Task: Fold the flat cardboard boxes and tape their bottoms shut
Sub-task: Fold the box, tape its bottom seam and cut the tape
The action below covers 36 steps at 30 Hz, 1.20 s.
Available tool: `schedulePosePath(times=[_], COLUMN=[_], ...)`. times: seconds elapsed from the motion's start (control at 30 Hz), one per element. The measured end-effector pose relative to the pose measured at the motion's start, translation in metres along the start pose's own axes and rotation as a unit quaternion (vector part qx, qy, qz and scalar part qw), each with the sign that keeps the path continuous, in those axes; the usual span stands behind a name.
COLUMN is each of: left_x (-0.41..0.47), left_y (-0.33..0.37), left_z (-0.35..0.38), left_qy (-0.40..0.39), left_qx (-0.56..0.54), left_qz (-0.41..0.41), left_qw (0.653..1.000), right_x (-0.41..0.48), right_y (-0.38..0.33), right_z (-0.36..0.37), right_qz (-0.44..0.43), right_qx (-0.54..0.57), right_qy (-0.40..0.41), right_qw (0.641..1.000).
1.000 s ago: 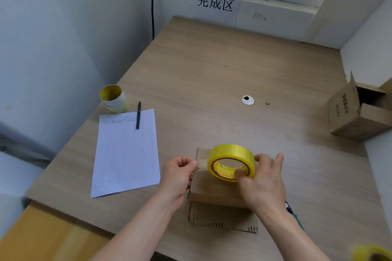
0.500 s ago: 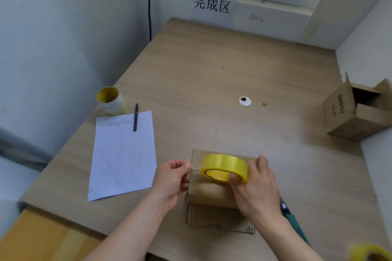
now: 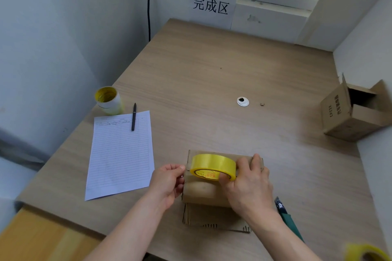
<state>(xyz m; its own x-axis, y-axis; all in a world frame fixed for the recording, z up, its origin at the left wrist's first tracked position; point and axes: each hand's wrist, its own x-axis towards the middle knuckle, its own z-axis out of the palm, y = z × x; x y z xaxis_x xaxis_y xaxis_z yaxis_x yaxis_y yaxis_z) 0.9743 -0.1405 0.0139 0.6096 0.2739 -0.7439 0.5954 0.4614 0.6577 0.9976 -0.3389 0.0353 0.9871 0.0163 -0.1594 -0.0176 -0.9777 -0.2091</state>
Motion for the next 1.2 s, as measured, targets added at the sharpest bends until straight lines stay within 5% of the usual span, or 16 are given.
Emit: schedulePosePath(times=[0.23, 0.37, 0.47, 0.63, 0.83, 1.0, 1.2], left_x=[0.0, -0.004, -0.009, -0.006, -0.005, -0.005, -0.005], left_y=[-0.02, -0.02, -0.009, -0.01, -0.013, -0.013, -0.01], left_z=[0.009, 0.015, 0.029, 0.029, 0.026, 0.026, 0.03], left_qy=[0.055, 0.138, 0.103, 0.012, 0.044, 0.039, 0.082], left_qx=[0.057, 0.165, 0.126, 0.123, 0.198, 0.235, 0.337], left_qz=[0.029, 0.162, 0.236, 0.223, 0.249, 0.252, 0.255], left_qw=[0.996, 0.963, 0.958, 0.967, 0.947, 0.938, 0.902], right_x=[-0.002, 0.0, 0.0, -0.002, 0.001, 0.003, 0.004], right_y=[0.0, -0.003, -0.004, -0.007, 0.01, 0.039, 0.051], right_z=[0.003, 0.004, 0.004, 0.0, -0.018, -0.042, -0.045], right_qz=[-0.004, 0.004, 0.007, 0.02, -0.018, -0.031, -0.048], right_qx=[-0.005, -0.012, -0.007, 0.027, 0.163, 0.192, 0.21], right_qy=[0.02, 0.017, 0.012, -0.011, 0.021, 0.073, 0.041], right_qw=[1.0, 1.0, 1.0, 0.999, 0.986, 0.978, 0.976])
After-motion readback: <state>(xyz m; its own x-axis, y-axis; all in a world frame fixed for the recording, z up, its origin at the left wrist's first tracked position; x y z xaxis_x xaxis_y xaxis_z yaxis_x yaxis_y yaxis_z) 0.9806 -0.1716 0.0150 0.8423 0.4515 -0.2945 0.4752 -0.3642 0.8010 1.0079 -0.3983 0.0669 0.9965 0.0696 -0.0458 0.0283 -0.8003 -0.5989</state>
